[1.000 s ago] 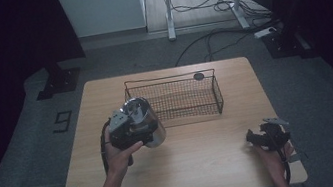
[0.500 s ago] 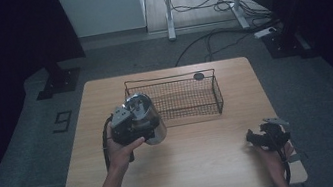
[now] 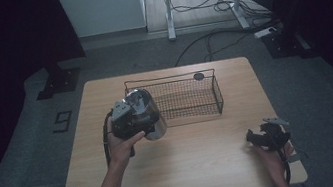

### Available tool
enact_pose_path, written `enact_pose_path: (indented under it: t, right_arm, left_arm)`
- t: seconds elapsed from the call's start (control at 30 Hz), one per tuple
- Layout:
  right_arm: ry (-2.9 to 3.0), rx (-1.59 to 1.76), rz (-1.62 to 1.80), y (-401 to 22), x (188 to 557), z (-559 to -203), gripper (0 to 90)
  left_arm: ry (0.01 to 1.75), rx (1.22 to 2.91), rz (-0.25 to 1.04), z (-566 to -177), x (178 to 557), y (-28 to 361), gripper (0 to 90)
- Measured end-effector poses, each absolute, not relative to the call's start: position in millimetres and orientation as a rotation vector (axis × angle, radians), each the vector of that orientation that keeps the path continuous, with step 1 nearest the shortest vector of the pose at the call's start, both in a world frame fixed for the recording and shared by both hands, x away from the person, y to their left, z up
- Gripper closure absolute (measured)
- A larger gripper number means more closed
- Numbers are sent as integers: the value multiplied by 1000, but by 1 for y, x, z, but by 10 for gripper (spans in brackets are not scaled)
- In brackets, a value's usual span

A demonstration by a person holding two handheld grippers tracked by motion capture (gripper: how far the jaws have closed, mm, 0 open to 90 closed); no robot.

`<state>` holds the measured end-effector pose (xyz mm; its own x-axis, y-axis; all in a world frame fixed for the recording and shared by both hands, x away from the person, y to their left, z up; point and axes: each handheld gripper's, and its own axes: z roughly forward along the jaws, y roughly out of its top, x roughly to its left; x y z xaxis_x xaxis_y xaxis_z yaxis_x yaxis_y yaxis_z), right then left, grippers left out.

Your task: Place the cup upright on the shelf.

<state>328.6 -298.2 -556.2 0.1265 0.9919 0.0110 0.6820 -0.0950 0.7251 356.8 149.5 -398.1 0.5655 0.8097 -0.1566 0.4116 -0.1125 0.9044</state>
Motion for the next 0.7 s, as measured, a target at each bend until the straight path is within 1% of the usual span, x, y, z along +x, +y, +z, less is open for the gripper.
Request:
enact_pose_path:
  t: [0.7]
  right_arm:
    - [1612,1841,703,-298,329,-556,58]
  left_arm:
    - [1014,1749,497,-387,372,133,39]
